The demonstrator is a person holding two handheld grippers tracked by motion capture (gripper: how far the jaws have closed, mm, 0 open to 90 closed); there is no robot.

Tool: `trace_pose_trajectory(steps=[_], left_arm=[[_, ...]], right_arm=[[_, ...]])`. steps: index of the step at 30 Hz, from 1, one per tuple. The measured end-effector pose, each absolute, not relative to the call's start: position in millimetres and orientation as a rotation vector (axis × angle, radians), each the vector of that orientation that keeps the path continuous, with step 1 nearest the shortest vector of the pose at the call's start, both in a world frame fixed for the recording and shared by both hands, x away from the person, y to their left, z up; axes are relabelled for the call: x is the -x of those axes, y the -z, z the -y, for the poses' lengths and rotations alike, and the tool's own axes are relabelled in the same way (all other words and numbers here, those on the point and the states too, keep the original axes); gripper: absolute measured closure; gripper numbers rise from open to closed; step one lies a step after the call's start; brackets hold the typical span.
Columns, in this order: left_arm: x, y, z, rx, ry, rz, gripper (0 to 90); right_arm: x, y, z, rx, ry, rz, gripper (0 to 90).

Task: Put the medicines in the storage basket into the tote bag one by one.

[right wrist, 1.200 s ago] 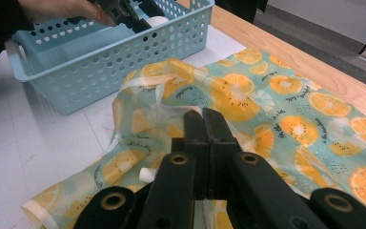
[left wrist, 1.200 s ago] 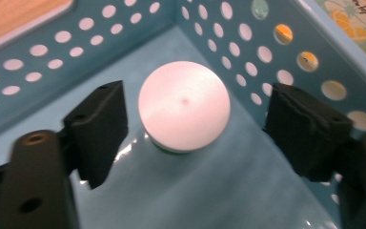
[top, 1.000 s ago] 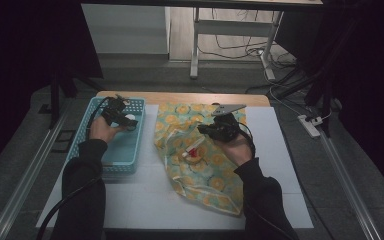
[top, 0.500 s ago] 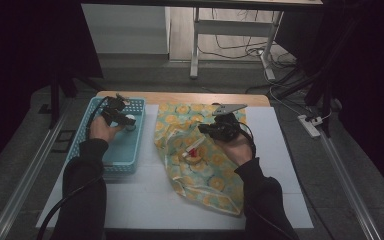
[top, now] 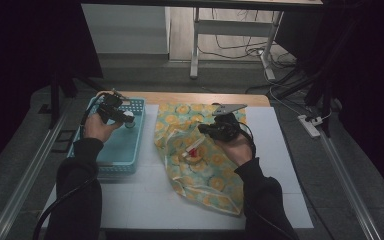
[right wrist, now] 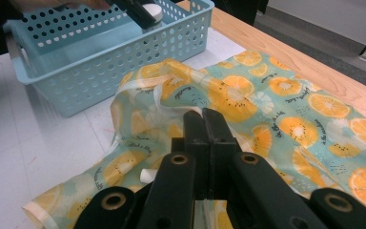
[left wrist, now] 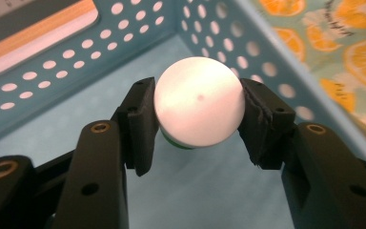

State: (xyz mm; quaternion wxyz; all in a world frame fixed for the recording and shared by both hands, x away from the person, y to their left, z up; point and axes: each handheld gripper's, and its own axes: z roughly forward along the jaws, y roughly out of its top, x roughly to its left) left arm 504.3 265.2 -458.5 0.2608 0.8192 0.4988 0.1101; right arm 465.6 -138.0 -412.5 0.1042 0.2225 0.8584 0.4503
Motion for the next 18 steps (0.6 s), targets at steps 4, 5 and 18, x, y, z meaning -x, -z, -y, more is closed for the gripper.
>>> trace_pose_trajectory(steps=[4,5,18], left_arm=[[-497.7,449.8,-265.6,-2.213,-0.283,-1.330,50.4],[-496.2,448.2,-265.6,-2.214,-0.279,-1.324,50.4],[-479.9,434.7,-264.8,-2.207,-0.247,-1.267,50.5]], right_arm=[[-465.2,412.3,137.5,-0.653,-1.325,-2.533,89.7],[-465.2,412.4,137.3,-0.653,-1.326,-2.533,89.7],[-465.0,412.1,137.6,-0.653,-1.330,-2.527,89.7]])
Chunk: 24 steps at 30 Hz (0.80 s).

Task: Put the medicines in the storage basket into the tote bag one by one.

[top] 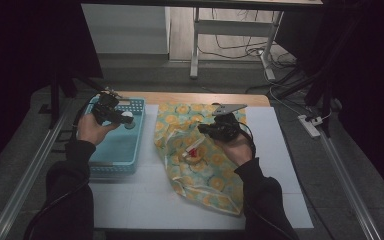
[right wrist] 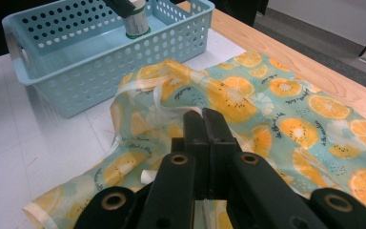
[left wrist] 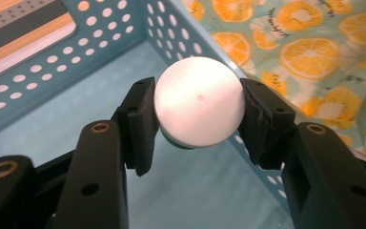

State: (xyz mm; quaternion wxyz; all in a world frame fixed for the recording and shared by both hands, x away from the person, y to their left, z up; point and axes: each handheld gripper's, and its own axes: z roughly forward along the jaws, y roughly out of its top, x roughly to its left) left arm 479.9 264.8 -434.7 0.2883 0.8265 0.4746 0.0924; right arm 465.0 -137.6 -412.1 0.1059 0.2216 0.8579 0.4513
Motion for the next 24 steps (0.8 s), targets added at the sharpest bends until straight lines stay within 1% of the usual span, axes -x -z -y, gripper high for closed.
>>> trace_pose_trajectory(steps=[9,24], left_arm=[[-468.4,425.5,-260.5,-2.216,-0.247,-1.221,50.5],[-445.7,409.6,-242.1,-2.232,-0.215,-1.116,50.5]], right_arm=[[-465.1,412.3,137.4,-0.655,-1.328,-2.526,89.7],[-464.6,412.4,136.4,-0.653,-1.327,-2.526,89.7]])
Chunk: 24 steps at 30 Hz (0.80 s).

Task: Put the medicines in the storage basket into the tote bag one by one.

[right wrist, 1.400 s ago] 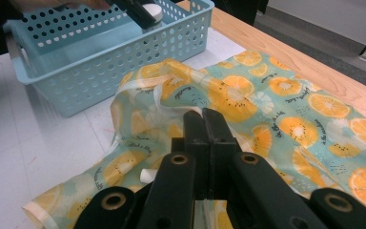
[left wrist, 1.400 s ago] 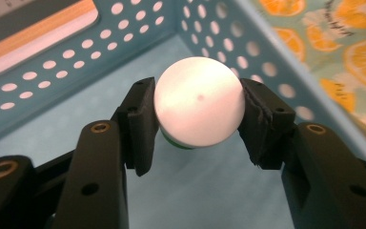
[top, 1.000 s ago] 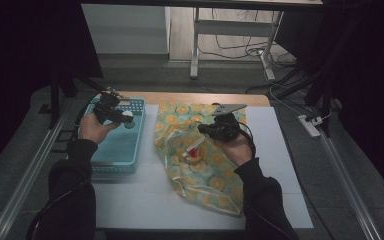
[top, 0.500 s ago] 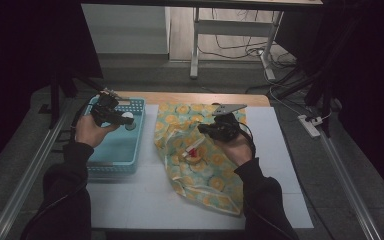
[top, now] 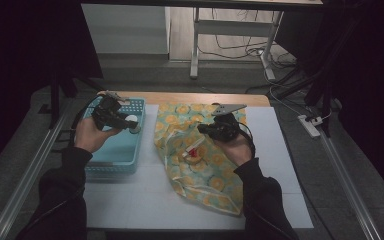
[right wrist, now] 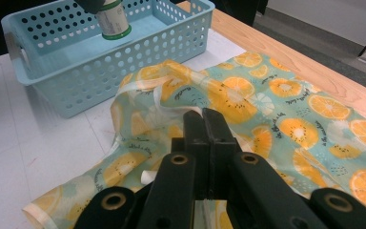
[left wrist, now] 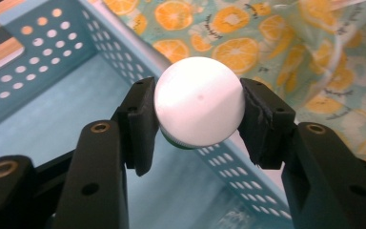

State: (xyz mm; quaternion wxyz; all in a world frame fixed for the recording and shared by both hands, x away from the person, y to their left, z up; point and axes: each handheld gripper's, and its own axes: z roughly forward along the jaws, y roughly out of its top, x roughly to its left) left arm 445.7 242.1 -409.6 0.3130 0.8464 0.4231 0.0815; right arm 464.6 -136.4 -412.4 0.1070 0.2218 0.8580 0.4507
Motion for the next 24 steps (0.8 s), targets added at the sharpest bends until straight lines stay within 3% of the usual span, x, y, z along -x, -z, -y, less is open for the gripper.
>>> trace_pose_trajectory(steps=[24], left_arm=[[-419.8,409.1,-188.9,-2.273,-0.139,-0.898,50.5]], right_arm=[[-464.7,411.9,136.8,-0.655,-1.329,-2.521,89.6]])
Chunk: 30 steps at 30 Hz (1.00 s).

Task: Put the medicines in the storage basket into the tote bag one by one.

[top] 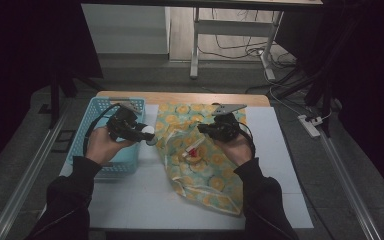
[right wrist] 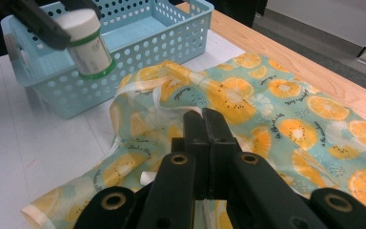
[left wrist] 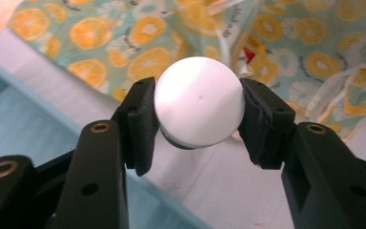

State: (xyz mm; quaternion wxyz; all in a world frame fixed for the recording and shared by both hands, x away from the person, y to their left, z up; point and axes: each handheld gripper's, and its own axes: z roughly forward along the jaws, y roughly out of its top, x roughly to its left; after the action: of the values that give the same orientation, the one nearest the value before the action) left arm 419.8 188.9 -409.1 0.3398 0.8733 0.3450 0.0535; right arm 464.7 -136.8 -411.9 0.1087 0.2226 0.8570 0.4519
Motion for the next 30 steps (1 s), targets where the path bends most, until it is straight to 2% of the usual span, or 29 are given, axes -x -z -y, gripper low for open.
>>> trace_pose_trajectory(steps=[30], left_arm=[[-426.7,429.4,-89.0,-2.326,-0.065,-0.679,50.5]], right_arm=[[-464.4,412.0,136.5,-0.653,-1.337,-2.514,89.6]])
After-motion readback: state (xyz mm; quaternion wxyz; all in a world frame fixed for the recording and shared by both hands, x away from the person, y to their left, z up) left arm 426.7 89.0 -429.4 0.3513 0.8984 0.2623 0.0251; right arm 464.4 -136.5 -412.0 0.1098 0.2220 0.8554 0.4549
